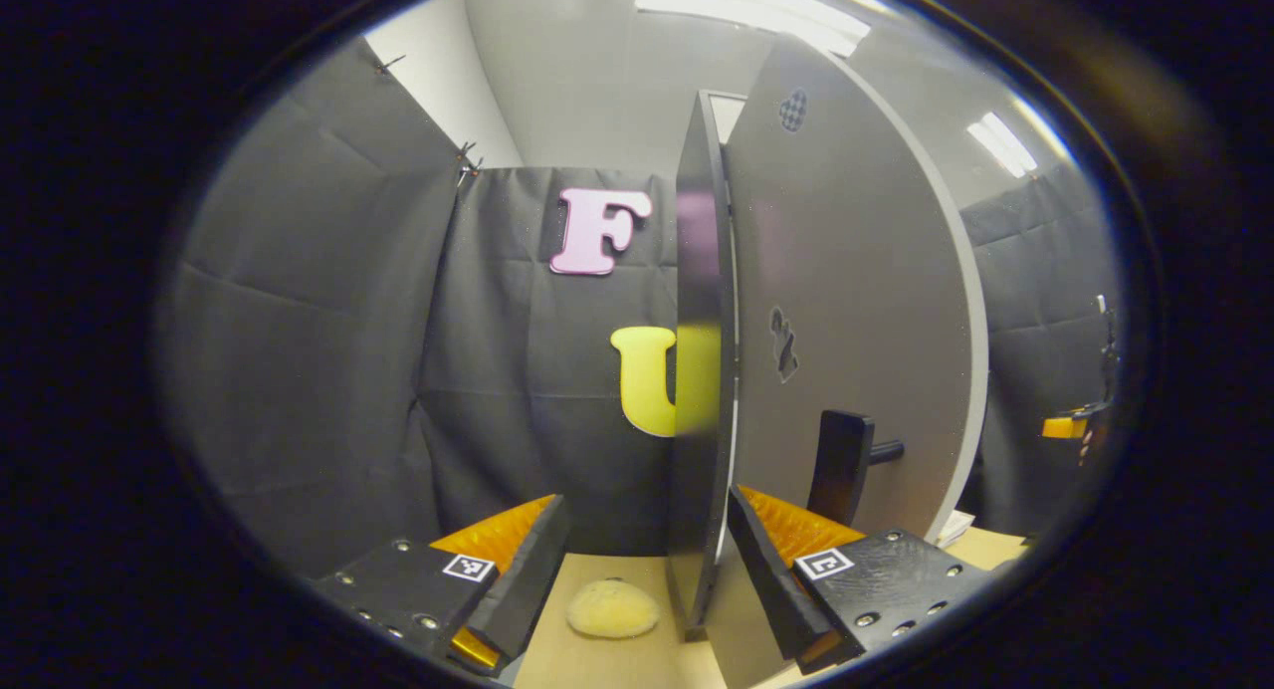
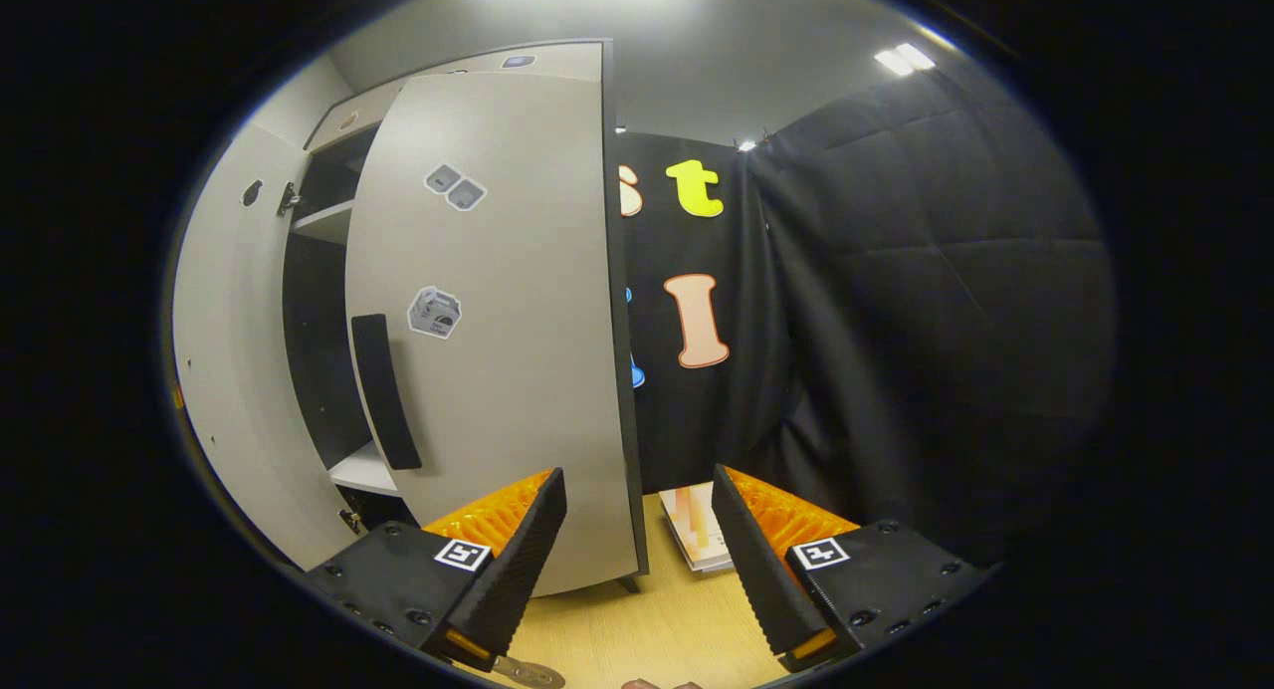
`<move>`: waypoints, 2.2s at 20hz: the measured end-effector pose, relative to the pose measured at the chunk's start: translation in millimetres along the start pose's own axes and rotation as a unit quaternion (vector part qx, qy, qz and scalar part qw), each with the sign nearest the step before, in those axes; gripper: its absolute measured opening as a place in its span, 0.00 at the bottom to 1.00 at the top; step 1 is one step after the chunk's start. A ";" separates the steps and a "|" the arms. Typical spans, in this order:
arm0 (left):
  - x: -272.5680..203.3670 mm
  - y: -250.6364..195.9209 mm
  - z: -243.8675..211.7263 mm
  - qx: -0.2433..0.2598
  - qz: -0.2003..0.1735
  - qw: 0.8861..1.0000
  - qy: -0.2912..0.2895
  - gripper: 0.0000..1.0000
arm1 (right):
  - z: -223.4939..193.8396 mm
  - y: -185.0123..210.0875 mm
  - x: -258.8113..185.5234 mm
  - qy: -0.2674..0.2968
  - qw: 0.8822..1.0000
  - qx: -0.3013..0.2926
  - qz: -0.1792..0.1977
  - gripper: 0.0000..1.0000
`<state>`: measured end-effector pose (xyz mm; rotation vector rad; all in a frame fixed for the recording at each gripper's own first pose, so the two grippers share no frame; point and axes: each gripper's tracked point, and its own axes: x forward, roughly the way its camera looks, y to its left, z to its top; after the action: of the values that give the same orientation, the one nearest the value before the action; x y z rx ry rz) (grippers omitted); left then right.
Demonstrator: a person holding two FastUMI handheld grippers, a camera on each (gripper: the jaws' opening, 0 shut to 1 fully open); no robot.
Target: Grasp the bottle in the cabinet with the left hand and place it on the coaster, then close the right door with the right hand and the left door with the left hand.
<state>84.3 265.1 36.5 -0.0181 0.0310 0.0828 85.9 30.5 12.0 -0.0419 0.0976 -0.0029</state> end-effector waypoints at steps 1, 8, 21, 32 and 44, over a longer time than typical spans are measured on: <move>1.3 -3.5 0.5 -0.001 -0.002 1.000 0.002 0.93 | -1.2 0.7 0.5 0.002 1.000 -0.001 0.003 0.94; 4.6 -66.7 2.8 0.017 -0.015 1.000 0.010 0.93 | -10.1 -3.1 1.0 0.004 1.000 -0.001 0.024 0.94; 38.5 -185.1 -6.1 -0.001 -0.008 1.000 0.001 0.93 | -12.7 -72.4 1.3 0.003 1.000 0.015 0.016 0.94; -30.8 -212.9 1.7 -0.019 0.025 1.000 -0.001 0.91 | -11.1 -103.5 12.5 0.014 0.999 0.020 0.038 0.96; -150.2 -239.7 34.3 -0.004 0.060 0.997 -0.044 0.99 | 25.3 -50.7 5.2 -0.026 0.988 0.008 0.149 0.97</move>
<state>-44.5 14.5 79.6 -0.0201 -0.0571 0.2040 93.5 -19.1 38.8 -0.0113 0.0508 0.2967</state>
